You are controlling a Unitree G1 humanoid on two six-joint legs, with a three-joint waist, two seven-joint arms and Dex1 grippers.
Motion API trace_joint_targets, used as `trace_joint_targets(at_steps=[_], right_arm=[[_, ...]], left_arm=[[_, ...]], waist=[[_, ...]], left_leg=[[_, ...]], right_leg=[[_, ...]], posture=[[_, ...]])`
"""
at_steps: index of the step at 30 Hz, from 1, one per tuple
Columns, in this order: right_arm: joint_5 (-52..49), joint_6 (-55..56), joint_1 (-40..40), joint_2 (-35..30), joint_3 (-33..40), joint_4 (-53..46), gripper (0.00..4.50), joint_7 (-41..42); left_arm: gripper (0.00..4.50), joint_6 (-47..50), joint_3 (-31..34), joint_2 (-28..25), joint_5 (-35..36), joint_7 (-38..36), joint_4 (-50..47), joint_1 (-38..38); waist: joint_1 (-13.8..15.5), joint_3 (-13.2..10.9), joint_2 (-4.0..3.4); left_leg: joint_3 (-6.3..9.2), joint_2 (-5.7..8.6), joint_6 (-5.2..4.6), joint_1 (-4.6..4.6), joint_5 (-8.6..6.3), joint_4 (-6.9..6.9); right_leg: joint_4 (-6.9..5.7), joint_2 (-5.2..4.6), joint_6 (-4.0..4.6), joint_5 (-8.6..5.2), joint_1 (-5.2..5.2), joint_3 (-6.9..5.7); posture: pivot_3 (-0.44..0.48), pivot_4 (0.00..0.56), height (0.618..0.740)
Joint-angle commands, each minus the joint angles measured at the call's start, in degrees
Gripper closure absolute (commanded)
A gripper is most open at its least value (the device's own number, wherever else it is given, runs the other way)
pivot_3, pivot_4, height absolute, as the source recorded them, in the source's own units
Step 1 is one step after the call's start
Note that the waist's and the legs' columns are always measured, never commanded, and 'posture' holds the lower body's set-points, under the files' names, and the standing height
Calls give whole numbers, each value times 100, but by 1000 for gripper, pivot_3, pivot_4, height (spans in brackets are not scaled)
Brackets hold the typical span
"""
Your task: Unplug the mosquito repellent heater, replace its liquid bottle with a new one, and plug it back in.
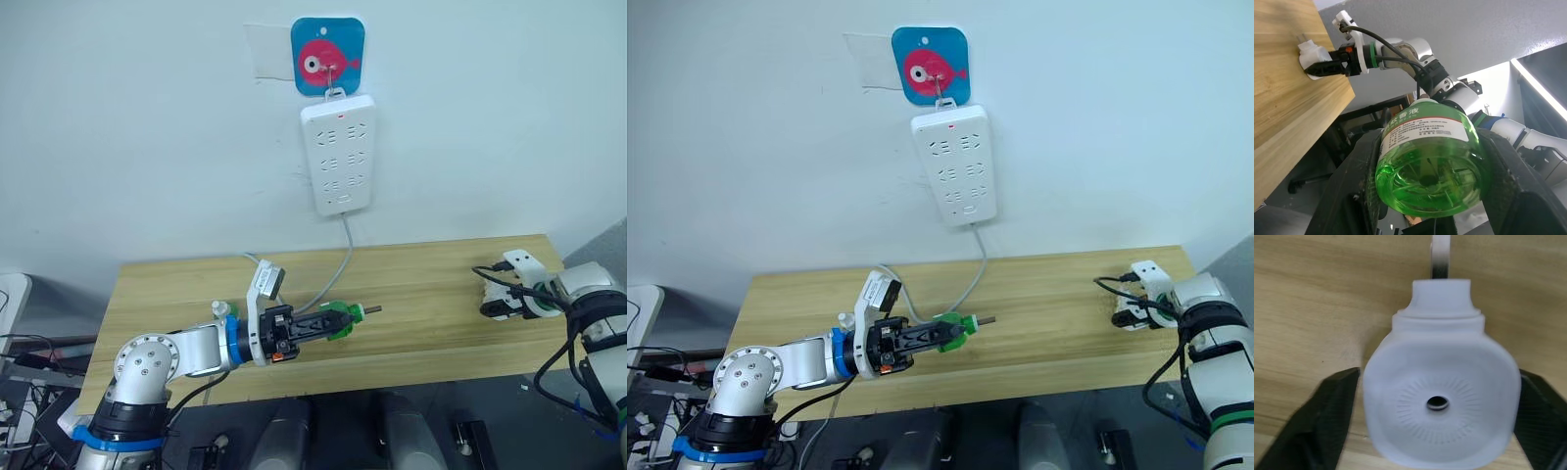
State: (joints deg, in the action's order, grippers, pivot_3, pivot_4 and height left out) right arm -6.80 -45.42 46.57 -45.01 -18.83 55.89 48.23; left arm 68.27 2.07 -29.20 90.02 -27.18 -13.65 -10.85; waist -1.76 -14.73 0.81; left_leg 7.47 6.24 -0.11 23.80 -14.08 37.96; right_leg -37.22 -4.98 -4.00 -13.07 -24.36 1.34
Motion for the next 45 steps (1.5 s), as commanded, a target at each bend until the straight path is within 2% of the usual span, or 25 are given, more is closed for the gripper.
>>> trace_joint_targets(at_steps=[1, 5, 7, 8, 9, 11, 13, 18, 20, 22, 24, 27, 31, 40, 45], right_arm=[[24, -384, 55, -344, 315, -476, 68, 329], [-577, -1715, -920, -1213, 1137, -2851, 68, 554], [-1005, -2628, -1453, -1340, 1831, -4036, 68, 428], [-1344, -3475, -1669, -1099, 2574, -4797, 68, 381], [-1746, -4112, -1876, -746, 3344, -5488, 68, 309], [-2731, -4690, -2312, 148, 4670, -6640, 68, 11], [-3687, -4708, -2594, 1377, 5673, -7354, 68, -933], [-5889, -4708, -2586, 4490, 6968, -8913, 68, -3729], [-7656, -3659, -3129, 4989, 6294, -9174, 68, -5541], [-9166, -2479, -3698, 4923, 5359, -9309, 68, -7024], [-9819, -1613, -3893, 4823, 4711, -9455, 68, -7970], [-10473, -645, -3983, 4439, 3896, -9657, 68, -8702], [-10620, 197, -4027, 4008, 3274, -9839, 68, -8933], [-10620, 1152, -4565, 2904, 2510, -10267, 68, -8522], [-10620, 1551, -4339, 2597, 2336, -10183, 68, -8456]], left_arm=[[2258, -15, 76, -65, 30, -196, -153, 41], [2258, -388, 56, 83, -475, -396, -323, -120], [2258, -680, 36, 126, -875, -530, -553, -148], [2258, -1006, -53, 141, -1331, -679, -715, -161], [2258, -1437, -215, 169, -1911, -799, -860, -191], [2258, -2195, -575, 241, -2908, -1055, -1056, -267], [2258, -2994, -955, 393, -3806, -1286, -1162, -387], [2258, -4555, -1407, 891, -5414, -1316, -909, -592], [2258, -4942, -1563, 1017, -5837, -1324, -848, -609], [2258, -5180, -1695, 1100, -6095, -1375, -821, -613], [2258, -5270, -1724, 1204, -6226, -1324, -755, -626], [2258, -5403, -1768, 1297, -6433, -1324, -641, -652], [2258, -5411, -1735, 1383, -6475, -1290, -564, -664], [2258, -4807, -1183, 1727, -6083, -748, -543, -809], [2258, -4970, -1429, 1561, -6304, -1079, -723, -668]], waist=[[-6, 0, 0], [25, -6, -16], [26, -6, -16], [13, -5, -14], [-16, -4, -15], [-46, -4, -14], [-41, -2, -14], [-18, 3, -28], [-47, 12, -44], [-56, 13, -44], [-114, 13, -45], [-198, 13, -45], [-310, 14, -47], [-324, 13, -45], [-321, 13, -45]], left_leg=[[1, 0, 0, 0, 0, 0], [5, 1, 0, 3, 0, -1], [18, 1, 1, 12, 0, -2], [21, 0, 1, 13, -1, -2], [21, -2, 1, 10, -1, -2], [8, -12, -10, 4, -9, -7], [10, -18, -18, -2, -14, -9], [13, -11, -15, 7, -12, -12], [9, -8, -7, 4, -8, -15], [11, -6, -6, 6, -7, -22], [9, -2, -7, 6, -6, -22], [-1, -1, -23, 3, -13, -14], [7, -12, -25, -3, -12, -15], [12, -8, -31, -3, -14, -9], [13, -8, -31, -3, -14, -10]], right_leg=[[0, 0, 0, 0, 0, -1], [2, -2, 0, 0, -1, -5], [12, -5, 1, -1, 0, -20], [14, -4, 1, -1, 1, -22], [17, -3, 1, -1, 7, -24], [18, -1, 3, 0, 9, -21], [20, 2, 6, 1, 16, -22], [19, -5, 7, 4, 4, -8], [18, -8, 7, 4, -1, 0], [19, -11, 7, 4, -4, 4], [21, -16, 6, 3, -3, 4], [17, -11, -7, 9, -2, -7], [9, 3, -6, 6, 3, -25], [7, 8, -11, 3, 8, -30], [9, 9, -11, 3, 9, -31]], posture=[[-54, 276, 740], [-87, 266, 740], [-106, 263, 740], [-115, 262, 740], [-119, 262, 740], [-144, 258, 740], [-144, 256, 740], [-162, 254, 740], [-163, 252, 740], [-163, 252, 740], [-170, 254, 740], [-173, 255, 740], [-174, 259, 740], [-165, 265, 740], [-162, 266, 740]])
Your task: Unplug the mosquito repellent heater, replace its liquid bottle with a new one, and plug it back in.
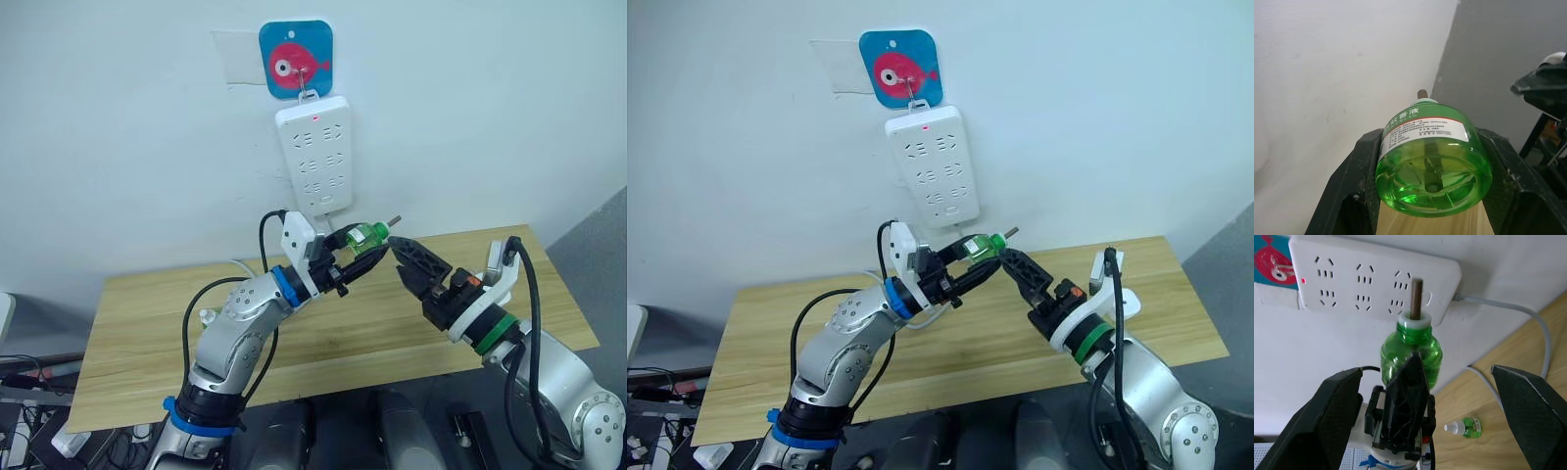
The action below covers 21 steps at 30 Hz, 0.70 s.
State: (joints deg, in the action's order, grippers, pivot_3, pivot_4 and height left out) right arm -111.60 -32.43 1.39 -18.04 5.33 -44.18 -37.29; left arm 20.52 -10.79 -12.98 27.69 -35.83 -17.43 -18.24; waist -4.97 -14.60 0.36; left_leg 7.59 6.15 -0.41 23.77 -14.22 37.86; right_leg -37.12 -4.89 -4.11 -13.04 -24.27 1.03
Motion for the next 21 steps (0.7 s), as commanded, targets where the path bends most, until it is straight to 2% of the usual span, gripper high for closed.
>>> trace_joint_targets(at_steps=[1, 7, 12, 15, 21], right_arm=[[-140, 316, 263, -133, -104, -119, 68, 84], [-140, 501, 551, -252, -278, 53, 68, 106], [-140, 492, 581, -305, -499, 96, 68, 163], [-140, 564, 575, -323, -521, 140, 668, 147], [-140, 567, 548, -473, -538, 172, 2839, 214]], left_arm=[[2258, -271, -236, -117, -134, -320, -413, 118], [2258, -500, -436, -202, -318, -491, -553, 315], [2258, -606, -470, -104, -441, -473, -419, 193], [2258, -649, -475, -80, -482, -505, -357, 152], [2258, -696, -463, -25, -529, -497, -240, 141]], waist=[[2, 0, 0], [18, 0, 0], [19, 0, 0], [20, -1, 1], [20, -1, 2]], left_leg=[[0, 0, 0, 0, 0, -1], [0, 0, 0, 0, 0, -1], [1, 0, 0, 0, 0, -1], [2, 0, 0, 1, 0, -1], [1, 0, 0, 0, 0, -2]], right_leg=[[0, 0, 0, 0, 0, 0], [3, -3, 1, 0, -1, 3], [3, -4, 1, 0, 0, 3], [3, -4, 1, 0, 0, 2], [3, -4, 1, 0, 0, 3]], posture=[[-161, 264, 740], [-161, 266, 740], [-160, 268, 740], [-161, 268, 740], [-164, 268, 740]])
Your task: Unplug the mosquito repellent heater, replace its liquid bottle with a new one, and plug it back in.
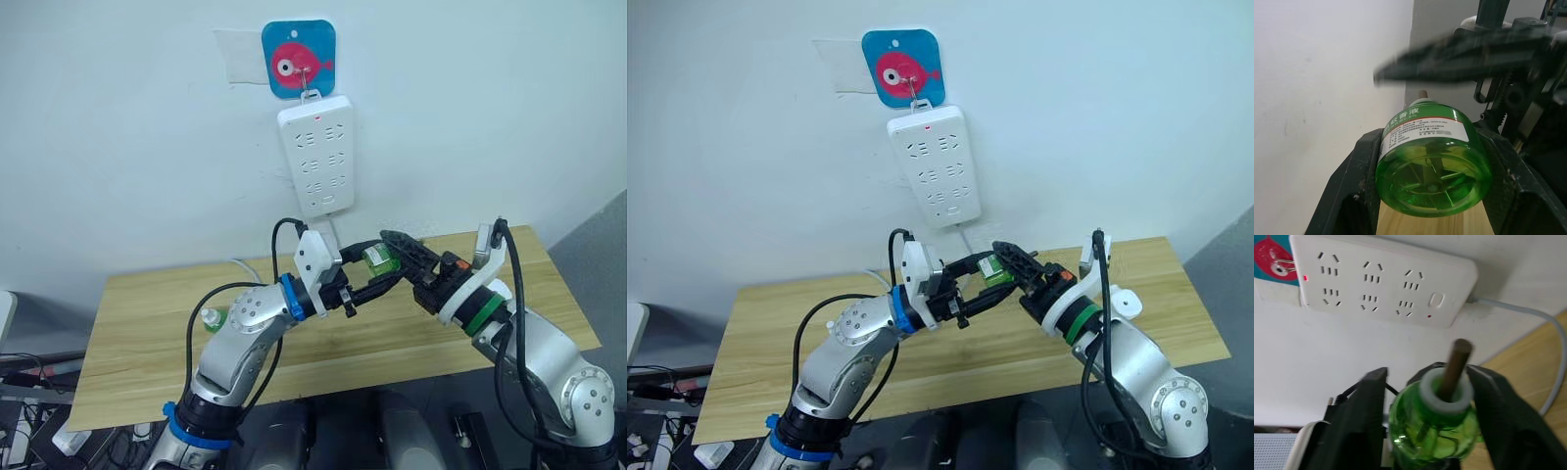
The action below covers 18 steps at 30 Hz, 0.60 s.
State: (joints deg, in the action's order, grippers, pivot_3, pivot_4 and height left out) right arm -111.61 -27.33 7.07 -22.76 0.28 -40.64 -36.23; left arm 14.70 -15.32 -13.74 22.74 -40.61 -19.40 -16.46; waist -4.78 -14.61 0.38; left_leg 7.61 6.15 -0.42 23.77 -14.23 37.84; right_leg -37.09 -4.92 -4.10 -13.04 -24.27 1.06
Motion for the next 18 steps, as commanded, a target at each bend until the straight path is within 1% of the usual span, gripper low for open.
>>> trace_joint_targets(at_steps=[1, 2, 3, 7, 9, 12, 13, 14, 17, 18], right_arm=[[-139, 72, -21, -10, -36, -187, 3212, 109], [-139, 87, -30, -15, -38, -205, 3517, 114], [-139, 98, -37, -28, -39, -212, 3640, 110], [-139, 99, -67, -58, -52, -227, 3633, 160], [-139, 125, -61, -28, -70, -231, 3633, 179], [-139, 156, -46, -34, -79, -212, 3633, 181], [-139, 146, -59, -97, -26, -186, 3633, 201], [-138, 127, -79, -186, 50, -142, 3633, 217], [19, 78, -147, -436, 234, 36, 3633, 317], [347, -33, -214, -619, 288, 158, 3633, 445]], left_arm=[[2258, -125, -10, 53, -37, -24, -32, -42], [2258, -133, -16, 51, -40, -34, -37, -37], [2258, -137, -20, 50, -41, -42, -40, -30], [2258, -156, -46, 35, -30, -108, -42, -23], [1526, -122, -38, 42, -13, -104, -31, -38], [652, -69, -19, 46, 5, -96, -14, -62], [287, 4, 5, -8, 19, -102, -52, -58], [26, 92, 41, -78, 44, -107, -108, -45], [0, 270, 152, -312, 61, -124, -248, -2], [0, 341, 247, -498, 53, -174, -288, 19]], waist=[[0, 0, 1], [0, 0, 1], [0, 0, 1], [-1, 0, 1], [-1, 0, 1], [-1, 0, 1], [0, 0, 1], [0, 0, 1], [0, 0, 0], [0, 0, 1]], left_leg=[[1, -1, 0, 1, 0, 1], [0, 0, 0, 0, 0, 1], [-1, 0, 0, 0, 0, 0], [0, 0, 0, 0, 0, 0], [0, 0, 0, 0, 0, 0], [0, 0, 0, 0, 0, 0], [0, 0, 0, 0, 0, 0], [0, 0, 0, 0, 0, 1], [0, 1, 0, 0, 0, 1], [1, 1, 0, 0, 0, 0]], right_leg=[[0, 0, 0, 0, 0, -2], [0, 0, 0, 0, 0, -1], [0, 0, 0, 0, 0, 0], [0, 0, 0, 0, 0, -1], [0, 0, 0, 0, 0, -1], [0, 0, 0, 0, 0, -1], [0, 0, 0, 0, 0, -1], [0, 0, 0, 0, 0, -1], [0, 0, 0, 0, 0, -1], [0, 0, 0, 0, 0, -2]], posture=[[-164, 268, 740], [-164, 268, 740], [-164, 267, 740], [-164, 266, 740], [-164, 265, 740], [-163, 264, 740], [-162, 264, 740], [-162, 264, 740], [-157, 261, 740], [-145, 262, 740]])
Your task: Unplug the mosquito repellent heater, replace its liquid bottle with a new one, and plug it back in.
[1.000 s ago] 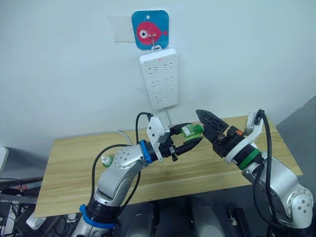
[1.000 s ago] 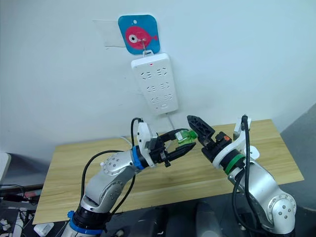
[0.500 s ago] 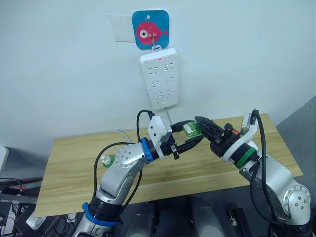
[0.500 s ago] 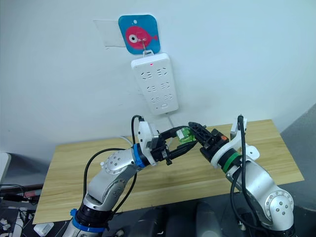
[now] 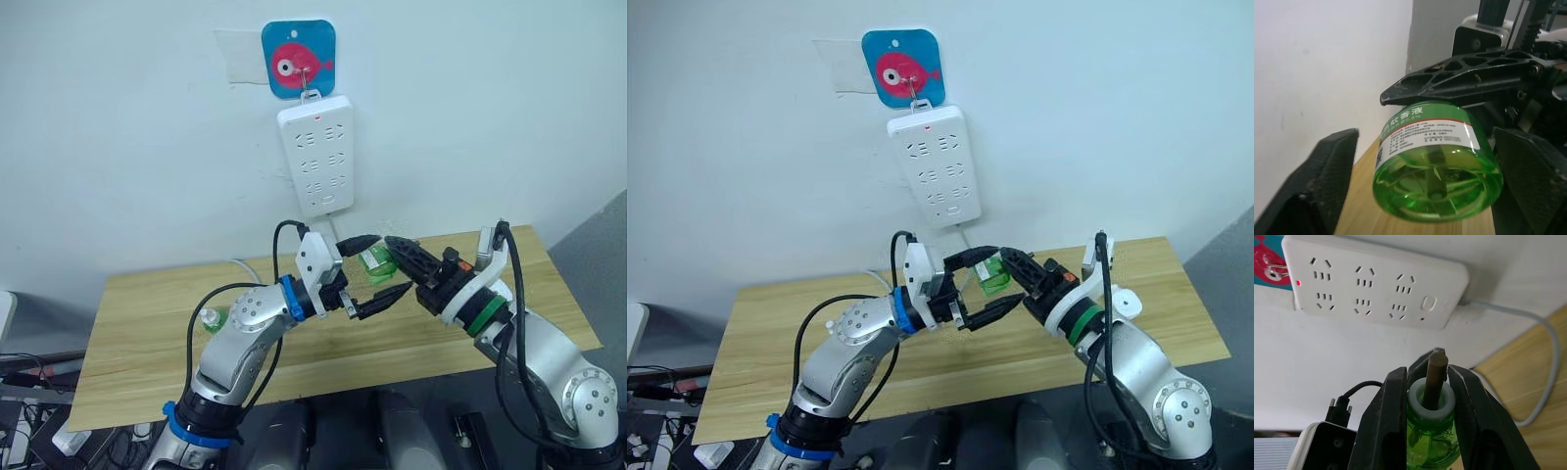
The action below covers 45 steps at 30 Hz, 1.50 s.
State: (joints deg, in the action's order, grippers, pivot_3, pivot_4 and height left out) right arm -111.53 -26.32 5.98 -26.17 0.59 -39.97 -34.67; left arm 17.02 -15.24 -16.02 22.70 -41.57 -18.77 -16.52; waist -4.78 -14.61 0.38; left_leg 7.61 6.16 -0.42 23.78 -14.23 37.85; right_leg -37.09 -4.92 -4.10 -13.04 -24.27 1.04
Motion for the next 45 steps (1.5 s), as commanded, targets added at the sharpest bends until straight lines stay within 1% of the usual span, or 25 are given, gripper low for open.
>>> trace_joint_targets(at_steps=[1, 2, 4, 5, 7, 9, 12, 15, 16, 21, 26, 30, 31, 37, 39, 40, 41, 45], right_arm=[[845, -293, -187, -509, 254, 193, 3633, 493], [1206, -403, -242, -674, 248, 269, 3633, 656], [2343, -514, -243, -943, 34, 435, 3633, 1033], [3162, -469, -189, -1069, -183, 564, 3633, 1298], [4468, -209, -188, -1117, -444, 904, 3633, 1804], [5831, 262, -207, -1280, -724, 1381, 3633, 2483], [7359, 1095, -41, -1146, -961, 2372, 3633, 3196], [8232, 1664, 283, -729, -1052, 3409, 3633, 3625], [8448, 1847, 414, -563, -1059, 3783, 3633, 3778], [9145, 2589, 1034, 226, -878, 5415, 3633, 4297], [9704, 3257, 1507, 658, -723, 6659, 3633, 4557], [10020, 3616, 1756, 824, -609, 7353, 3633, 4696], [10043, 3666, 1793, 862, -552, 7456, 3633, 4714], [10337, 3847, 1858, 961, -372, 7831, 3633, 4792], [10382, 3841, 1791, 957, -304, 7806, 2898, 4819], [10382, 3821, 1754, 962, -260, 7769, 2659, 4837], [10403, 3830, 1719, 955, -243, 7719, 2242, 4880], [10340, 3656, 1429, 899, -160, 7163, 802, 5112]], left_arm=[[0, 174, 343, -500, 15, -133, -381, 36], [0, 224, 405, -657, -8, -162, -395, 33], [0, 277, 393, -857, -64, -188, -427, 21], [0, 280, 324, -913, -118, -199, -451, 34], [0, 297, 185, -958, -209, -210, -482, 67], [0, 198, 40, -936, -336, -210, -485, 135], [0, 61, -147, -877, -484, -203, -448, 276], [0, -80, -320, -797, -745, -139, -271, 327], [0, -112, -348, -728, -806, -83, -177, 305], [0, -211, -400, -480, -930, -38, 59, 233], [0, -425, -400, -406, -1046, -44, 145, 266], [0, -538, -361, -384, -1089, -30, 195, 286], [0, -547, -334, -383, -1083, -24, 201, 280], [0, -554, -259, -404, -1066, -48, 220, 264], [0, -541, -228, -395, -1053, -26, 200, 302], [0, -527, -215, -388, -1044, -8, 185, 324], [0, -522, -204, -386, -1039, 4, 171, 344], [0, -444, -104, -441, -1008, 81, 43, 567]], waist=[[1, 0, 0], [2, 0, 0], [8, 0, 0], [12, 0, 0], [19, 0, 0], [31, 0, 0], [63, 0, 0], [67, 0, 0], [67, 0, 0], [99, 1, -1], [159, 1, -2], [157, 1, -2], [157, 1, -2], [160, 1, -2], [160, 1, -2], [159, 1, -2], [159, 1, -2], [159, 1, -2]], left_leg=[[1, -1, 0, 0, 0, 0], [0, 0, 0, 0, 0, 0], [0, 0, 0, -1, 0, -1], [1, 0, 0, 0, 0, 0], [-2, 3, 1, -1, 0, 0], [-1, 3, 1, -1, 0, 0], [-3, 5, 3, -1, 1, 2], [-6, 1, 3, -4, 2, 2], [-6, 0, 4, -6, 2, 1], [-6, -1, 23, -10, 13, 0], [-8, 3, 28, -10, 15, 1], [-7, 3, 29, -12, 16, 2], [-7, 3, 29, -12, 16, 1], [-7, 2, 29, -13, 16, 1], [-7, 2, 29, -14, 16, 1], [-6, 3, 28, -15, 15, 1], [-7, 3, 29, -14, 15, 1], [-7, 2, 28, -14, 15, 0]], right_leg=[[0, 0, 0, 0, 0, -1], [0, 2, 0, 0, 0, -1], [-2, 12, 0, 0, -1, -3], [-2, 23, 0, 0, -1, -3], [-1, 24, -1, -1, -1, -1], [2, 24, -1, -1, 0, -2], [1, 23, -3, -1, 0, 0], [-2, 22, -2, 0, 0, 5], [-5, 22, -1, 0, 0, 6], [-5, 22, 1, 1, 2, 7], [-5, 20, 2, 2, 1, 9], [-10, 19, 4, 4, 1, 9], [-10, 19, 4, 4, 1, 9], [-12, 11, 4, 4, 1, 11], [-12, 5, 4, 4, 2, 10], [-12, 5, 4, 4, 3, 10], [-12, 5, 4, 4, 2, 10], [-13, 3, 5, 4, 1, 11]], posture=[[-145, 262, 740], [-130, 260, 740], [-127, 260, 740], [-123, 260, 740], [-114, 254, 740], [-106, 253, 740], [-109, 249, 740], [-102, 247, 740], [-92, 239, 740], [-87, 241, 740], [-74, 249, 740], [-74, 249, 740], [-58, 256, 740], [-55, 261, 740], [-55, 261, 740], [-56, 262, 740], [-56, 262, 740], [-52, 267, 740]])
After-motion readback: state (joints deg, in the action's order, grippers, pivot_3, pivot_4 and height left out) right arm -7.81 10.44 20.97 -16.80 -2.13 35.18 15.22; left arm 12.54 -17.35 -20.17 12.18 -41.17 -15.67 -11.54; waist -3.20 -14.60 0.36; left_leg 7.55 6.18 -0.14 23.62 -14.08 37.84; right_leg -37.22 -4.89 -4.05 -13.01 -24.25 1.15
